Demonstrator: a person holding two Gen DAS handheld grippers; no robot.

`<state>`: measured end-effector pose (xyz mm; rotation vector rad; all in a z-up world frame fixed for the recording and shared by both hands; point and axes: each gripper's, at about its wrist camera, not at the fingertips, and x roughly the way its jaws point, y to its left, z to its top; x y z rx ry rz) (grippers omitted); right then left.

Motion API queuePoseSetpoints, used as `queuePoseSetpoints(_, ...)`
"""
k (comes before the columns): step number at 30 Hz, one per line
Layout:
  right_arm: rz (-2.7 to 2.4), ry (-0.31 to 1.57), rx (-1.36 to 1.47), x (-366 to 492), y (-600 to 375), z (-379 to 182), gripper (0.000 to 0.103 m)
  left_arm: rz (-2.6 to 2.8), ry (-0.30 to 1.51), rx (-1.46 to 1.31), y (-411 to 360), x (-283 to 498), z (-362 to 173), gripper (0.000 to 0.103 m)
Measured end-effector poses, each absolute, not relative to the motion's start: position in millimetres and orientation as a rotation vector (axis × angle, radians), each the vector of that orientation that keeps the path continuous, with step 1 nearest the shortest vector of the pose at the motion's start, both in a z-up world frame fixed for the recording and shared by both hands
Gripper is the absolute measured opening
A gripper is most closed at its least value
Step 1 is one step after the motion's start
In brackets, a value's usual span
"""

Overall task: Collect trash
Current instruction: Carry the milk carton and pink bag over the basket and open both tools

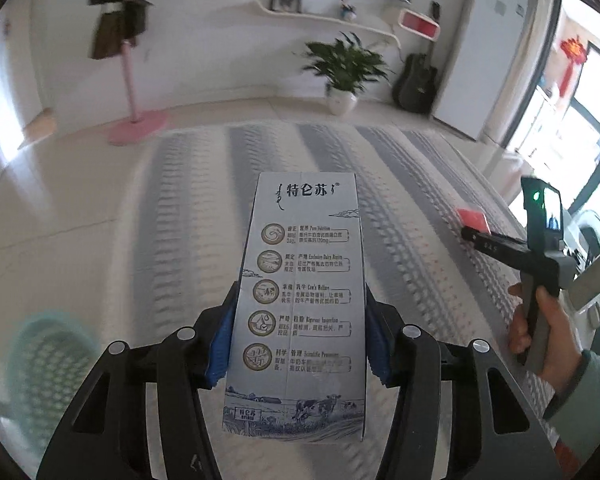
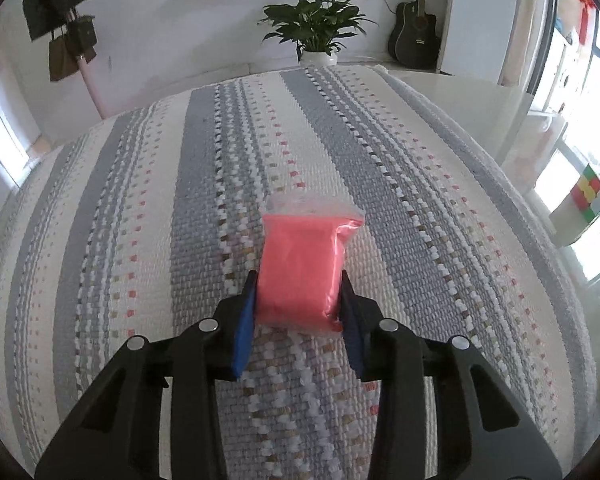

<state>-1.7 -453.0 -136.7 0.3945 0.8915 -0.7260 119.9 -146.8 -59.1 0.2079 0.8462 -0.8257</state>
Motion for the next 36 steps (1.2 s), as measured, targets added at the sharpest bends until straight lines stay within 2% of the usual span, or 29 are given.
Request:
queuePoseSetpoints(4,-0.65,0.89,0.364,6,-415,-125,0.034,-0.743,0.801,0.109,-78,132,-26,0.052)
queuePoseSetpoints(11,-0.392,0.792,0.224,60,-278,-57,0.034,-0.591,0.738,-0.076,31,150,10,0.052)
queuePoseSetpoints(19,-0.097,0.705,0.142,117,-123,1,0.034,-0.46,0.69,-0.264,122,167,3,0.052)
queuePoseSetpoints(23,-0.003,0.721,0.16,141,-72,-5,0.034,-0.437,0.681,-0.308,144,175,-14,0.052)
queuePoseSetpoints(28,0.08,0.78,0.15,171,-23,-30,0.034,-0.341,0.732,-0.222,151,196,-37,0.052)
queuePoseSetpoints(36,0.116,0.884,0.224,203,-12,-73,0.036,-0.253,0.818,-0.162,158,216,-63,0.055)
